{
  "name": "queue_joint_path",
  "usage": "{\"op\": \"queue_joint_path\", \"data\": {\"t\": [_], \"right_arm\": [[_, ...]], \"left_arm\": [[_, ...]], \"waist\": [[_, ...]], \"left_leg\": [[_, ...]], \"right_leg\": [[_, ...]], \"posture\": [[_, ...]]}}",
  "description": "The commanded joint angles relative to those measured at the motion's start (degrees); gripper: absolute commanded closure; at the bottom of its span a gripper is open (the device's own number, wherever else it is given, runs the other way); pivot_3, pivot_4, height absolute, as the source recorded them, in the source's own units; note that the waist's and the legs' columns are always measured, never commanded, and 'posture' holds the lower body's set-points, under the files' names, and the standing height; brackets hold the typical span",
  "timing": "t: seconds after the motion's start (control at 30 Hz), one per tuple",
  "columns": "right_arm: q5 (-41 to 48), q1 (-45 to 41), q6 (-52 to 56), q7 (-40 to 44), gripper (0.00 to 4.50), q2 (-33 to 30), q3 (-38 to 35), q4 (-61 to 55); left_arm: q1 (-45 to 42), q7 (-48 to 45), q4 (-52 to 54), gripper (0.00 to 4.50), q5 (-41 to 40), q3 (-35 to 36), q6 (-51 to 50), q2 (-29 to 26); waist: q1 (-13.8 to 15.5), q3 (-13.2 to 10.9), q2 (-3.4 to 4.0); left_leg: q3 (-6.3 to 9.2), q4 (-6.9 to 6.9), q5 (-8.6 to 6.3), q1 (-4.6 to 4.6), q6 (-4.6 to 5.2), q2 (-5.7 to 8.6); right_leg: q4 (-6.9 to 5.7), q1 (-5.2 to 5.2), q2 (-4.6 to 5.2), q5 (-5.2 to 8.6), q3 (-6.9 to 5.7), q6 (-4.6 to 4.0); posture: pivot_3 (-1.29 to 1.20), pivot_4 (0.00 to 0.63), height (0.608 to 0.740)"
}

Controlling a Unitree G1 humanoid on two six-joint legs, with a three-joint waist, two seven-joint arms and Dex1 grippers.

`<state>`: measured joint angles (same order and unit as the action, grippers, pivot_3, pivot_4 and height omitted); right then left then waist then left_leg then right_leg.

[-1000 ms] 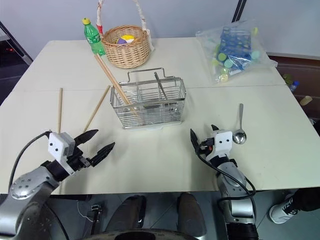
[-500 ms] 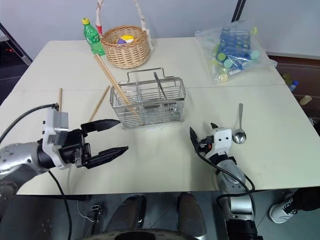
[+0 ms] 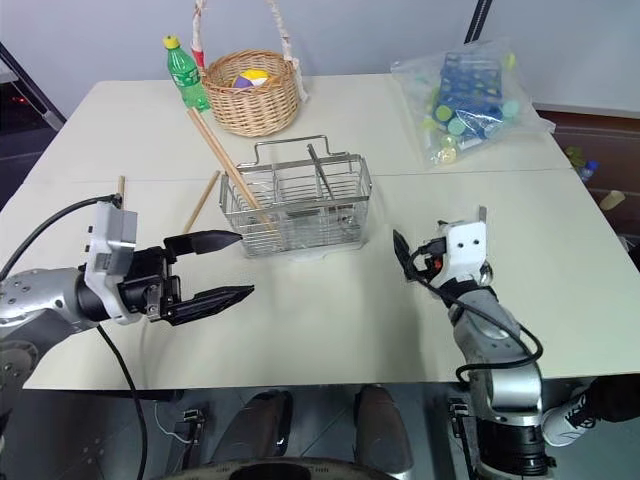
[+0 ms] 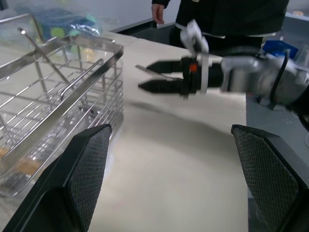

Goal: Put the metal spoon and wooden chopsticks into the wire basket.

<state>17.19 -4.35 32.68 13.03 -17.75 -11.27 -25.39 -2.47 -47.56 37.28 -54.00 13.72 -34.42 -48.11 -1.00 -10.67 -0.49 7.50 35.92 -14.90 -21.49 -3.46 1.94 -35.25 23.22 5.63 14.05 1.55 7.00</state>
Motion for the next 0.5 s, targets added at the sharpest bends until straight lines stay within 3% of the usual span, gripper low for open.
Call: {"op": "queue_joint_path", "data": {"t": [0.03, 0.27, 0.5], "right_arm": [[3.6, -4.5, 9.2, -2.9, 0.00, -1.5, -4.2, -3.9], [6.2, -9.9, 19.7, -7.3, 0.00, -1.8, -9.3, -1.5], [7.1, -14.2, 26.8, -7.0, 0.00, -5.8, -12.5, 3.9]], "left_arm": [[1.0, -1.6, -1.0, 0.32, 2.3, -1.0, 1.9, 1.1], [1.8, -3.3, -5.6, 0.32, 9.1, -5.2, 6.7, 6.0], [1.4, -5.2, -8.5, 0.32, 14.3, -9.0, 10.4, 8.9]], "waist": [[0.0, 0.0, 0.00], [0.2, 0.0, 0.00], [0.0, 0.0, 0.02]], "left_leg": [[0.00, 0.00, 0.00, 0.00, 0.00, 0.00], [0.00, -0.01, -0.01, -0.04, 0.01, 0.00], [-0.01, -0.01, -0.01, -0.05, 0.02, 0.01]], "right_leg": [[0.00, 0.00, 0.00, 0.00, 0.00, 0.00], [0.05, 0.01, 0.00, 0.00, 0.00, 0.00], [0.05, 0.02, 0.00, 0.00, 0.00, 0.00]], "posture": [[0.00, 0.150, 0.740], [0.00, 0.150, 0.740], [0.00, 0.150, 0.740]]}}
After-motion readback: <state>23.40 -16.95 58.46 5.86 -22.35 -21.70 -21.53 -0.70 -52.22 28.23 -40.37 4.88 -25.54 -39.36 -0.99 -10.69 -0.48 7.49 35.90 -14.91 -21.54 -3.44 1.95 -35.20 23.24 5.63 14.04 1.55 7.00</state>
